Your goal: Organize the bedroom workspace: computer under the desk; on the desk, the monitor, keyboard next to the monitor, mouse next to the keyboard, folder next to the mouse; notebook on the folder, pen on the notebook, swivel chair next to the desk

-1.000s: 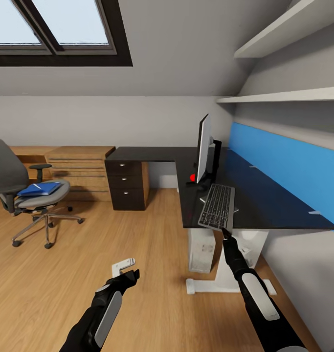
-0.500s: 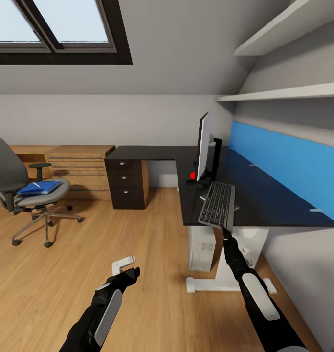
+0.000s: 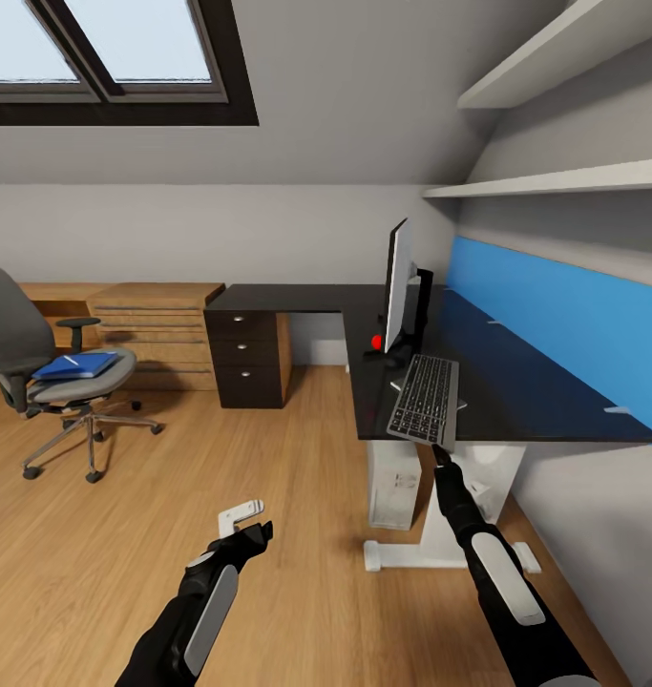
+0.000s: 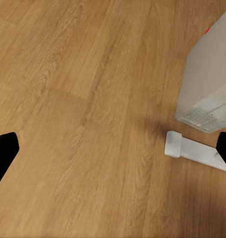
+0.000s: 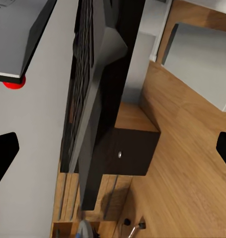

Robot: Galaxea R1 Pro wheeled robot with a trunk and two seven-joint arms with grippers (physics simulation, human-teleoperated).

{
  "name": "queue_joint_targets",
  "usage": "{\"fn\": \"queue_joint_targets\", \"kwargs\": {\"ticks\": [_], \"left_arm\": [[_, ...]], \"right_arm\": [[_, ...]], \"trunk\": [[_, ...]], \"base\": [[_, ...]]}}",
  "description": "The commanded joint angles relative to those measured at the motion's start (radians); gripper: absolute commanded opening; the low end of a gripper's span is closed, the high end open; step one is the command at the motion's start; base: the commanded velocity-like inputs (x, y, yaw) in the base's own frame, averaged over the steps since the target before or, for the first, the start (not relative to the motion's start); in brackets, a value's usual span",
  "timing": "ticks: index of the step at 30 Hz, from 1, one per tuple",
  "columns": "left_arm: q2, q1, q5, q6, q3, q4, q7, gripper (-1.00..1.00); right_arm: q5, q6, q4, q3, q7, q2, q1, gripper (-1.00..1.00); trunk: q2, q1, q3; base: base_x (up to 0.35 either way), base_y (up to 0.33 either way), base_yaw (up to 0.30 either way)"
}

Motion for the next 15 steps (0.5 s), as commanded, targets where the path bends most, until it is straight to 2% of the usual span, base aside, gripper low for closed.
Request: {"fn": "queue_joint_targets", "kwargs": {"ticks": [1, 15], "left_arm": [[0.001, 0.000, 0.011, 0.002, -0.002, -0.001, 0.009, 1.00], [0.003, 0.000, 0.010, 0.002, -0.001, 0.002, 0.009, 1.00]], "right_arm": [[-0.010, -0.005, -0.001, 0.004, -0.002, -0.001, 0.000, 1.00], [-0.011, -0.004, -0.002, 0.003, -0.002, -0.001, 0.000, 1.00]], "trunk": [[0.000, 0.000, -0.001], [0.000, 0.000, -0.001]], "base": [[0.000, 0.000, 0.000], [0.000, 0.000, 0.000]]}}
